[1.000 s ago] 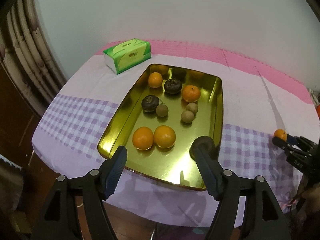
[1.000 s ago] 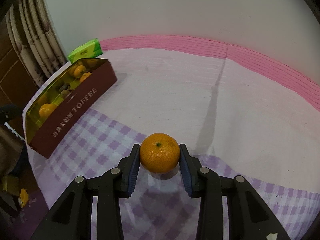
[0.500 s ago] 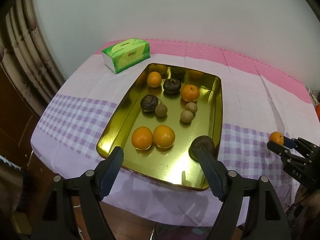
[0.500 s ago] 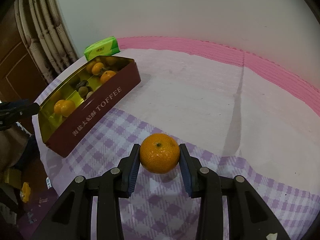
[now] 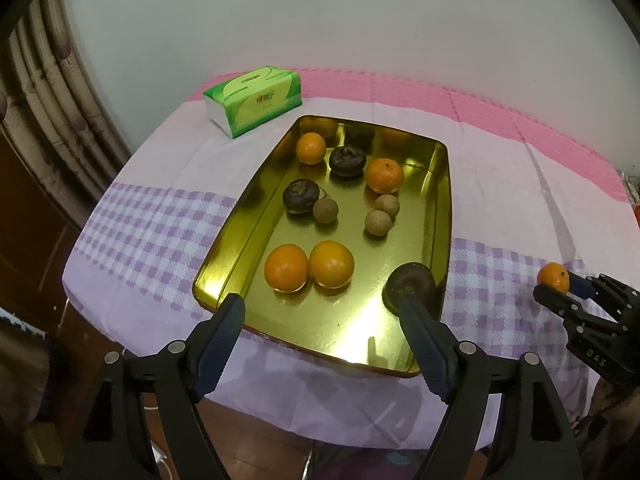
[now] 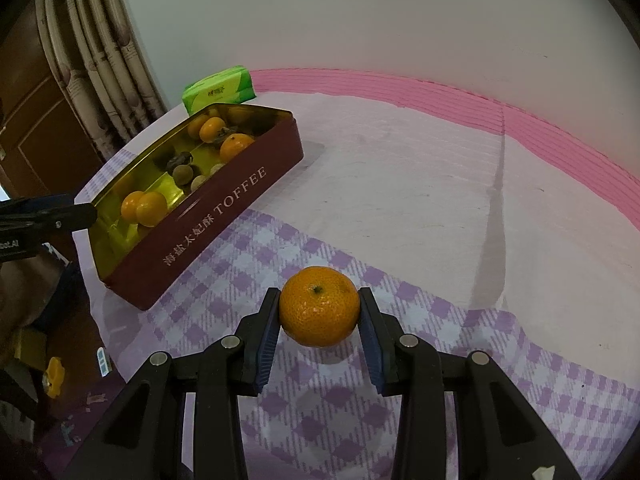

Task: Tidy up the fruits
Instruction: 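Carry the mandarin orange toward the gold tray with the right gripper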

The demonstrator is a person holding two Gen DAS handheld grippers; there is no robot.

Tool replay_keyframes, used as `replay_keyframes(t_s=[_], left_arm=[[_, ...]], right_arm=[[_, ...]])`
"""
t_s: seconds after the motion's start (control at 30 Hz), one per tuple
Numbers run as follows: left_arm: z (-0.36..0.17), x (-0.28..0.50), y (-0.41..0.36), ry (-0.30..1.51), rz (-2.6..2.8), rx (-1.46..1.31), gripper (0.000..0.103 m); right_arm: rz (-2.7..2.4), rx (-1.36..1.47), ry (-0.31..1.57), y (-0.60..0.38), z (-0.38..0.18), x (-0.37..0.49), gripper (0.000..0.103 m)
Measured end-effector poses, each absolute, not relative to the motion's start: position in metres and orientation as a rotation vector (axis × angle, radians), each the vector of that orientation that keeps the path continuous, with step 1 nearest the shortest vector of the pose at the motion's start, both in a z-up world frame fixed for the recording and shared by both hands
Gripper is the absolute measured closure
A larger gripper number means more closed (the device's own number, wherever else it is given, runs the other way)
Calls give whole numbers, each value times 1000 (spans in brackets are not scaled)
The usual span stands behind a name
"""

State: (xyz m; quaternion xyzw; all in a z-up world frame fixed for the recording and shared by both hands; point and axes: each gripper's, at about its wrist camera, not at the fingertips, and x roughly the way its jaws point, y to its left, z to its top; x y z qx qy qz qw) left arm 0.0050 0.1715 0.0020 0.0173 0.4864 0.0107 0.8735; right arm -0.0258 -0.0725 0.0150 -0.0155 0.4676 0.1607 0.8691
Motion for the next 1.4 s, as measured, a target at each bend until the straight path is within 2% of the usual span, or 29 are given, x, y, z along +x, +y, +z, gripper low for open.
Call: replay_keyframes(t_s=[0.87, 1.4], left_arm=[[8, 6, 192, 1015, 66, -14, 21], [23, 6, 213, 946, 145, 31, 18]], right_arm=[[383, -84, 952, -37, 38, -31, 68], [444, -146, 917, 6, 61, -25, 68]])
